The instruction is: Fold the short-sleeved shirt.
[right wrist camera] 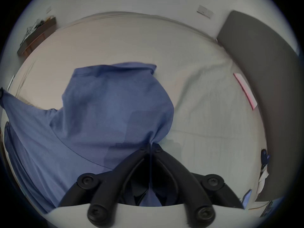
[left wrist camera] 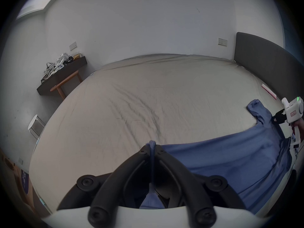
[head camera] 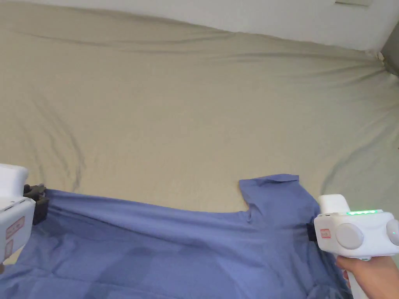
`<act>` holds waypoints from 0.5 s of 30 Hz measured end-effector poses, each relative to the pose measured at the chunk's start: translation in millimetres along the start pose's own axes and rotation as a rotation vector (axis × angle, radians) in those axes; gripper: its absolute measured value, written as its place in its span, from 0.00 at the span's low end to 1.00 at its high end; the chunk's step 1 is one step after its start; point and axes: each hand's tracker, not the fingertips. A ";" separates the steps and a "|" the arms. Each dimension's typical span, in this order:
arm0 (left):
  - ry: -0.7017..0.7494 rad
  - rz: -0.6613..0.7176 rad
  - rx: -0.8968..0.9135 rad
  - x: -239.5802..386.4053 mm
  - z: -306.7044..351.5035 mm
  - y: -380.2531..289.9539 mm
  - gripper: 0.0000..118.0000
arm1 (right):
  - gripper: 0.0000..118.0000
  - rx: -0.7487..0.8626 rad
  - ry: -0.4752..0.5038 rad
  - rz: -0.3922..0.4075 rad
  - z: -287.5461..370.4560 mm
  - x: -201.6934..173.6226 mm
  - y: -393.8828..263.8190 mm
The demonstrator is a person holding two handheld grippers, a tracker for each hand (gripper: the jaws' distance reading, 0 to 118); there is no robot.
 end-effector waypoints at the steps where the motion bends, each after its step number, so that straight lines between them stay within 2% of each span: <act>1: 0.003 0.001 0.003 -0.5 0.5 0.5 0.00 | 0.03 0.014 0.010 -0.008 3.9 3.8 2.8; 3: 0.004 -0.005 0.009 -0.4 4.2 3.2 0.00 | 0.03 0.043 0.038 -0.049 17.6 15.1 7.5; 5: 0.002 -0.003 0.022 -1.9 12.4 7.5 0.00 | 0.03 0.076 0.071 -0.070 66.5 12.8 10.7; 15: 0.017 -0.059 0.061 -6.2 75.1 6.1 0.00 | 0.03 0.205 0.094 0.041 185.5 29.6 -14.1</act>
